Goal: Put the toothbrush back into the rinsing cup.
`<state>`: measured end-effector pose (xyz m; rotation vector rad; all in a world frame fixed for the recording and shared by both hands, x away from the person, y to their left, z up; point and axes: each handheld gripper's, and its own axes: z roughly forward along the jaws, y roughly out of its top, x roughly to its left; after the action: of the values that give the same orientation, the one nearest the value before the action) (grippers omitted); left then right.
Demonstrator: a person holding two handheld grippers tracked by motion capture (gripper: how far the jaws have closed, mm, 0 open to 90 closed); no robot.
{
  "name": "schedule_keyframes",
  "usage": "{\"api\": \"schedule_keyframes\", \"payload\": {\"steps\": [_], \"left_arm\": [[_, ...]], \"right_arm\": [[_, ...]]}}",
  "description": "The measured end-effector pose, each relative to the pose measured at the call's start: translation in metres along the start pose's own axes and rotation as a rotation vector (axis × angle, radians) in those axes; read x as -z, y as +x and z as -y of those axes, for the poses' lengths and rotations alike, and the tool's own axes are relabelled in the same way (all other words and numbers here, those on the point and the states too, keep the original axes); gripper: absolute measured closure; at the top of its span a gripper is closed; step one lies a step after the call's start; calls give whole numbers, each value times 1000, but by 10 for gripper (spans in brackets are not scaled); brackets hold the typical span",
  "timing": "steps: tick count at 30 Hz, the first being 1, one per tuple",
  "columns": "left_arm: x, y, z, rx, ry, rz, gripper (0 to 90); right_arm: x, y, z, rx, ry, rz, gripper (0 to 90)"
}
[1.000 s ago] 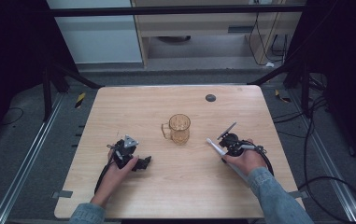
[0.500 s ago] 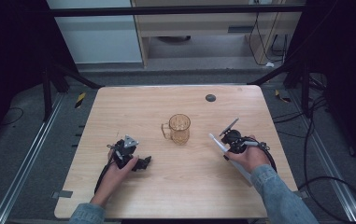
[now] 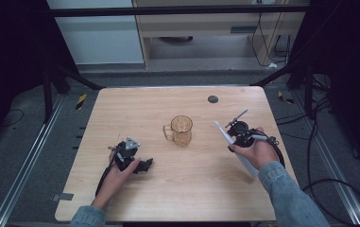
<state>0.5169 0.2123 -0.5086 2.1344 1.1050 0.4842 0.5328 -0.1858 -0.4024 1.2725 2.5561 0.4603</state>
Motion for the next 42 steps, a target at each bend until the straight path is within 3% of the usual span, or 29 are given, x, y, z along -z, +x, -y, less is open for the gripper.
{"api": "schedule_keyframes", "payload": {"steps": [5,7,8,9,17,25,34,42], "left_arm": [[0,0,0,0,0,0,0],[0,0,0,0,0,0,0],[0,0,0,0,0,0,0],[0,0,0,0,0,0,0],[0,0,0,-2,2,-1,0],[0,0,0,-1,0,-1,0],[0,0,0,-2,0,-2,0],[0,0,0,-2,0,-1,0]], "right_arm": [[7,0,-9,-3,-62,-3,674],[12,3,-17,-8,-128,-2,674],[12,3,-17,-8,-128,-2,674],[14,3,-22,-13,-176,-3,675],[24,8,-39,-12,-305,5,675],[27,11,-49,-30,-377,0,675],[30,13,-59,-87,-484,3,675],[32,17,-66,-95,-545,11,675]]}}
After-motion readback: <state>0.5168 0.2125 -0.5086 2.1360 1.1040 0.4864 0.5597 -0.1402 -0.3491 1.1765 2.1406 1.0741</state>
